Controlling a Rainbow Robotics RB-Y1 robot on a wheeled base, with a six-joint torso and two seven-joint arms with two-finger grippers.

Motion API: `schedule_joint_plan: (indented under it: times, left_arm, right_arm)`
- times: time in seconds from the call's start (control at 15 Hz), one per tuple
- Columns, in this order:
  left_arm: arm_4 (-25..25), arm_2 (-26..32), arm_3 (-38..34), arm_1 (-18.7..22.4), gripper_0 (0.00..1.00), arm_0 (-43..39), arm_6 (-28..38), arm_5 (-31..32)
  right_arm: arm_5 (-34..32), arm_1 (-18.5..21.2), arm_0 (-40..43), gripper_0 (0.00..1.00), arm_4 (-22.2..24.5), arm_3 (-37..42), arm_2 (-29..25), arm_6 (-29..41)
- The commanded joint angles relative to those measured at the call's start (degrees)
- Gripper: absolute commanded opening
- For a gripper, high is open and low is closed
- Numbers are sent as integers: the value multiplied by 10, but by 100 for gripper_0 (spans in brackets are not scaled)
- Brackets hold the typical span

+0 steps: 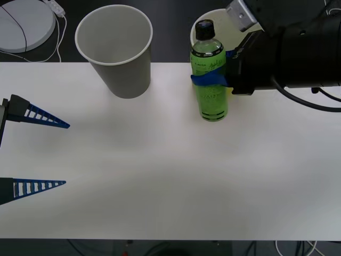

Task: Put the can into the green bin and the plastic bottle into the gray bin

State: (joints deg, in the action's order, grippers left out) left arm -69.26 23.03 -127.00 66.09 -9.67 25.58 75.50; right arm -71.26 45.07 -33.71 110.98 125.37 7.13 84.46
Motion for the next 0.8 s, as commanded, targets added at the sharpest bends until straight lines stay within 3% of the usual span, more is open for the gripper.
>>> schedule_joint_plan:
  times: [0.07, 0.8]
  left_arm:
    - [0, 0, 0, 0, 100, 0, 0, 0]
    - [0, 0, 0, 0, 100, 0, 0, 0]
  right_arm:
    - [-47, -24, -43, 0, 17, -14, -2, 0]
    - [-187, -122, -199, 0, 75, -121, -2, 0]
